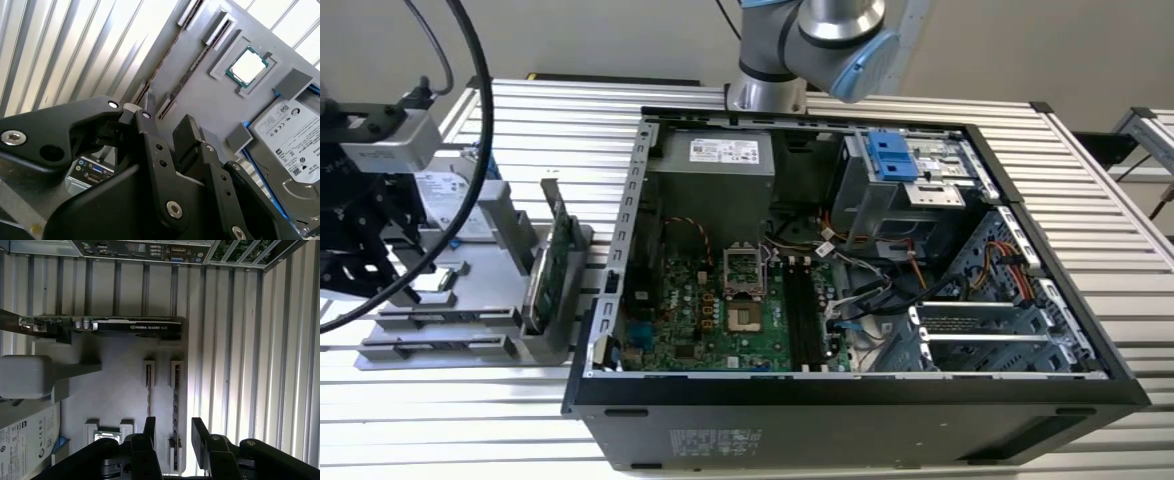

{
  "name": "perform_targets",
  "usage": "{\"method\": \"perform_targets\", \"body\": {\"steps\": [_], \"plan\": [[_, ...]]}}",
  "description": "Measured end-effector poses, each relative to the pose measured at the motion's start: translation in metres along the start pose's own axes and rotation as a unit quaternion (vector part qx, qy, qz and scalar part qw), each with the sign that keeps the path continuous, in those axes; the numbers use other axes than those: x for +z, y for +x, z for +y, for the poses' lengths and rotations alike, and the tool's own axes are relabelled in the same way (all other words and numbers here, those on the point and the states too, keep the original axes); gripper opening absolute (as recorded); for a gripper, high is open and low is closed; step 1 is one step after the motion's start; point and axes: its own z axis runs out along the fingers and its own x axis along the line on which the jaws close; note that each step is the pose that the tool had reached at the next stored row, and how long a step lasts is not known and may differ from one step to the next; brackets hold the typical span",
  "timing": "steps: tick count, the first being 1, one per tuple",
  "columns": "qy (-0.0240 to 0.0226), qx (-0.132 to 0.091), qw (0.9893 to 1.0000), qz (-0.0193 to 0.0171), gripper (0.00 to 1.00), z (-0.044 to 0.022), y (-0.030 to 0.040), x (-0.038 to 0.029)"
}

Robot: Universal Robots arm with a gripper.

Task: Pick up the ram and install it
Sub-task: 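Pick up the ram and move it above insertion slot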

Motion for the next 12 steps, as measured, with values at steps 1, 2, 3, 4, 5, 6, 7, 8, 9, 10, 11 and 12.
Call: {"method": "perform_targets", "body": {"steps": [1, 2, 3, 4, 5, 6, 7, 8, 9, 10, 11, 12], "plan": [[0.0000, 0.000, 1.0000, 0.0000, 1.00, 0.0000, 0.0000, 0.0004], [0.0001, 0.000, 1.0000, -0.0001, 1.00, -0.0001, 0.0000, 0.0007], [0.0000, 0.000, 1.0000, 0.0000, 1.00, -0.0001, 0.0000, 0.0011], [0.0000, 0.000, 1.0000, 0.0000, 1.00, -0.0001, 0.0000, 0.0015], [0.0001, 0.000, 1.0000, -0.0001, 1.00, -0.0002, 0.0001, 0.0019], [0.0001, 0.000, 1.0000, -0.0001, 1.00, -0.0002, 0.0001, 0.0023], [0.0000, 0.000, 1.0000, 0.0000, 1.00, -0.0002, 0.0001, 0.0027], [0.0000, 0.000, 1.0000, 0.0000, 1.00, -0.0002, 0.0001, 0.0031], [0.0001, 0.000, 1.0000, 0.0000, 1.00, -0.0003, 0.0001, 0.0035], [0.0000, 0.000, 1.0000, 0.0000, 1.00, -0.0003, 0.0001, 0.0040], [0.0000, 0.000, 1.0000, 0.0000, 1.00, -0.0003, 0.0001, 0.0044], [0.0000, 0.000, 1.0000, 0.0000, 1.00, -0.0004, 0.0002, 0.0048]]}}
